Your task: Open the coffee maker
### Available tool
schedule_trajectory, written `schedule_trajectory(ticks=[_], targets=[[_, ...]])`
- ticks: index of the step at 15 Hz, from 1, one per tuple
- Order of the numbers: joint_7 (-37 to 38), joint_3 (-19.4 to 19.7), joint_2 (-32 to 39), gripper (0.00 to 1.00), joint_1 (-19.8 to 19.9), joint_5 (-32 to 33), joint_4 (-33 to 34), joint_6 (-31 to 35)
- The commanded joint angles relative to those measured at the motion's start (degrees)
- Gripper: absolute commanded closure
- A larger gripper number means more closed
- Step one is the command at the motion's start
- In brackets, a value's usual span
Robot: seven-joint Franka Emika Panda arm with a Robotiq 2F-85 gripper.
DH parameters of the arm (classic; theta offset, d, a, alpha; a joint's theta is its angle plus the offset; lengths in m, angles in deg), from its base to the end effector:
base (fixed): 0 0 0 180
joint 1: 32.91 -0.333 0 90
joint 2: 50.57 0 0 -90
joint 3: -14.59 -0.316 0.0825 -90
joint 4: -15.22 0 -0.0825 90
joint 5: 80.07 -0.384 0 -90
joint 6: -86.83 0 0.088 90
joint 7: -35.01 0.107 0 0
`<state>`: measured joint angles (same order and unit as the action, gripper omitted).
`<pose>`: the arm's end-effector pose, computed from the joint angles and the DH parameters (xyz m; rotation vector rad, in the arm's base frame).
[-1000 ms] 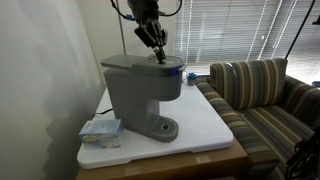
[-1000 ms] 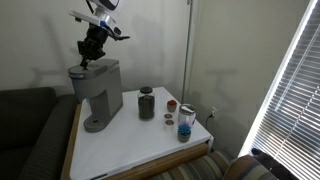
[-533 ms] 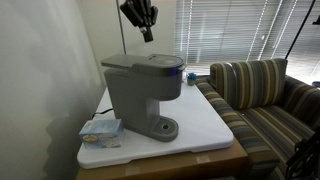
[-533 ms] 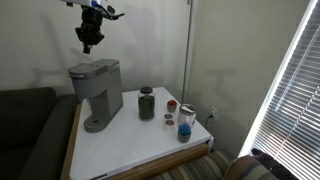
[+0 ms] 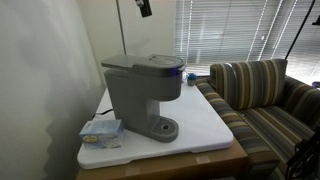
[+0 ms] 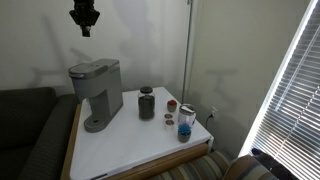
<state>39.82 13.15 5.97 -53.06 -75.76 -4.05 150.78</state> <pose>0.6821 0.2467 0.4899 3.0080 0.3898 -0.2903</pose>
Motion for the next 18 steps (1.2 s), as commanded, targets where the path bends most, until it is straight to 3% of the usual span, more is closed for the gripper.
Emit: schedule_trajectory(ticks=[1, 9, 18], targets=[[-1.0, 1.6, -1.8, 0.59, -1.0, 2.0, -1.3, -0.7], [-2.0, 1.4, -2.5, 0.03, -2.3, 2.2, -1.7, -1.6], [-2.2, 0.9, -1.6, 0.00, -2.8, 1.4, -1.4, -0.1]])
